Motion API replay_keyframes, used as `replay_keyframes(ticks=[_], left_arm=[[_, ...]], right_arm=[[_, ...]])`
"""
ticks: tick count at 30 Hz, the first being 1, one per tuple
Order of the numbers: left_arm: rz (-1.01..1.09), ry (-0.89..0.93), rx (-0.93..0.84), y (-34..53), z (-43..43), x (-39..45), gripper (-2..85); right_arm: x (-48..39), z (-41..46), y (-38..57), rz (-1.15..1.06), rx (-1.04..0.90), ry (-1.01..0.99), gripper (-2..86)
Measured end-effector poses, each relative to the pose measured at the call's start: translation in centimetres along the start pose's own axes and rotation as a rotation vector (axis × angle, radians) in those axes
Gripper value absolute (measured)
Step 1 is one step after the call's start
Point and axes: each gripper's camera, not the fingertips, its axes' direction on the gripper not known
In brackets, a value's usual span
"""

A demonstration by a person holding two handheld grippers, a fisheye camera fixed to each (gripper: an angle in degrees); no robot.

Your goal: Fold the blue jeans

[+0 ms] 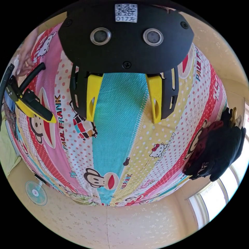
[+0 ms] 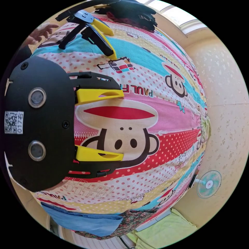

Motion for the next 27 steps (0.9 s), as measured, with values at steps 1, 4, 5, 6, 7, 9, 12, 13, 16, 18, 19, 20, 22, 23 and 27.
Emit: replay_keyframes(ticks=[1,4,5,6,7,9,12,13,16,18,19,20,22,23,27], left_arm=[[0.000,0.000,0.000,-0.2,-0.3,-0.3,28.6],[0.000,-0.001,0.000,-0.5,-1.2,-1.0,28.6],[0.000,-0.001,0.000,-0.7,-1.5,-1.2,28.7],[0.000,-0.001,0.000,-0.7,-1.7,-1.4,28.7],[0.000,-0.001,0.001,-0.9,-2.1,-1.6,28.7],[0.000,-0.002,0.001,-1.1,-2.6,-1.9,28.7],[-0.001,-0.002,-0.001,-1.4,-3.4,-2.4,28.6],[-0.001,-0.003,-0.002,-1.6,-3.8,-2.5,28.6],[-0.002,-0.006,-0.006,-1.9,-4.6,-2.8,28.7],[-0.003,-0.006,-0.005,-2.1,-5.1,-3.0,28.7],[-0.003,-0.006,-0.005,-2.2,-5.4,-3.1,28.7],[-0.003,-0.006,-0.005,-2.2,-5.7,-3.2,28.7],[-0.003,-0.006,-0.005,-2.4,-6.2,-3.2,28.7],[-0.003,-0.006,-0.004,-2.4,-6.5,-3.3,28.7],[-0.003,-0.007,-0.004,-2.6,-7.3,-3.3,28.8]], right_arm=[[-0.1,-0.1,0.0,0.000,0.000,0.001,27.2],[-0.1,-0.4,0.0,0.000,0.000,0.001,27.1],[-0.1,-0.5,0.0,0.000,0.000,0.002,27.1],[-0.2,-0.5,0.0,-0.001,0.000,0.002,27.1],[-0.2,-0.6,0.0,-0.001,0.000,0.002,27.1],[-0.2,-0.7,-0.1,-0.001,0.000,0.002,27.1],[-0.2,-0.9,-0.1,-0.002,0.000,0.003,27.2],[-0.2,-1.0,-0.1,-0.002,0.001,0.003,27.2],[-0.2,-1.2,-0.1,-0.004,0.008,0.002,27.2],[-0.1,-1.3,-0.1,-0.004,0.008,0.002,27.2],[-0.1,-1.4,-0.1,-0.004,0.008,0.003,27.2],[-0.1,-1.4,-0.1,-0.004,0.008,0.003,27.2],[-0.1,-1.5,-0.1,-0.004,0.009,0.003,27.2],[-0.1,-1.6,-0.2,-0.004,0.009,0.003,27.2],[-0.1,-1.8,-0.2,-0.004,0.009,0.004,27.2]])
